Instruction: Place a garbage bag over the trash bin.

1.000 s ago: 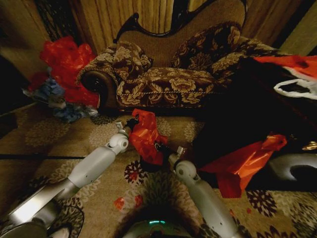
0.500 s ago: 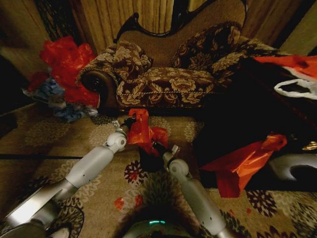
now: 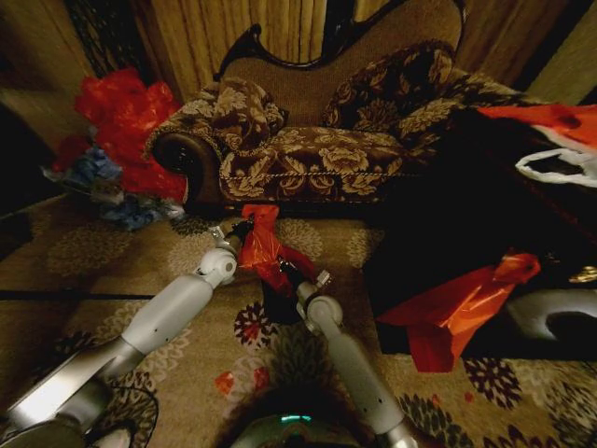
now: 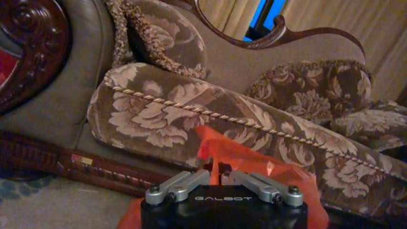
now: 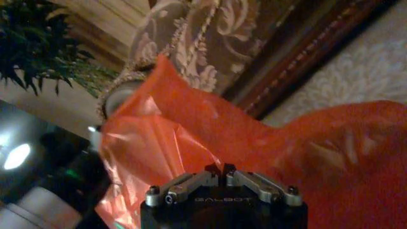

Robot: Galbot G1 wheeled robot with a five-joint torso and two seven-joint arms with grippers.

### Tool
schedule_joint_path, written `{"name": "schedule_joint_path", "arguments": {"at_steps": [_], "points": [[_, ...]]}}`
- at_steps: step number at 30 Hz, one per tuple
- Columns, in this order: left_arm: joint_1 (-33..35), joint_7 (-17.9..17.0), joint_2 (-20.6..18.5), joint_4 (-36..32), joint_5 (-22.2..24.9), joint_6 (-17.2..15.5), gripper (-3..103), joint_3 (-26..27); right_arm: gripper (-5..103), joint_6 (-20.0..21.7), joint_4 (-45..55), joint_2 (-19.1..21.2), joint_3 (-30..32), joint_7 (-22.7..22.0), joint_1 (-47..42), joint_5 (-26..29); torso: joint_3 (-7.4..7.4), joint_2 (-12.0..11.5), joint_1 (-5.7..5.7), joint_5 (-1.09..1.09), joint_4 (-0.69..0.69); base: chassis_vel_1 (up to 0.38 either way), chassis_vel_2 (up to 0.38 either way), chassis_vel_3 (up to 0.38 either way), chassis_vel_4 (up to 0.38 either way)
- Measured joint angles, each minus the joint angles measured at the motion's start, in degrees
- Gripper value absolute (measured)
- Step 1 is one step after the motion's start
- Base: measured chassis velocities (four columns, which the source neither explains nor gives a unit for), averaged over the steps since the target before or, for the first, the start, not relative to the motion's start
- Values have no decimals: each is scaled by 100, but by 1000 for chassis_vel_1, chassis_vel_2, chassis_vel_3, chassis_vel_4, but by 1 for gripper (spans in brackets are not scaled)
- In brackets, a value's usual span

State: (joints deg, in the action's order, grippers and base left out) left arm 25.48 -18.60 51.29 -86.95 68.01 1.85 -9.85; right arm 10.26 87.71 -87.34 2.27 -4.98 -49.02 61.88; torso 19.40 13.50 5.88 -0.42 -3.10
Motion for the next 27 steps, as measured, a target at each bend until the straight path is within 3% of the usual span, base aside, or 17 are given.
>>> {"name": "schedule_joint_path", "arguments": {"at_steps": [14,22,27], "points": [[128,5,-97,-121,113,9,0,135,0,-249,-327,-31,165,223,-341,442,0,0,0,1,-1,0,0,0,0],[282,763,-207,-579,454,104,0,140,0,-175,633,383,245,91,-1072,556,0,0,-1,1,-2,0,0,0,0],[273,814,-240,-704,498,36,0,8,0,-138,684,384,268,78,-1332,627,0,0,0,1,-2,0,0,0,0]]}}
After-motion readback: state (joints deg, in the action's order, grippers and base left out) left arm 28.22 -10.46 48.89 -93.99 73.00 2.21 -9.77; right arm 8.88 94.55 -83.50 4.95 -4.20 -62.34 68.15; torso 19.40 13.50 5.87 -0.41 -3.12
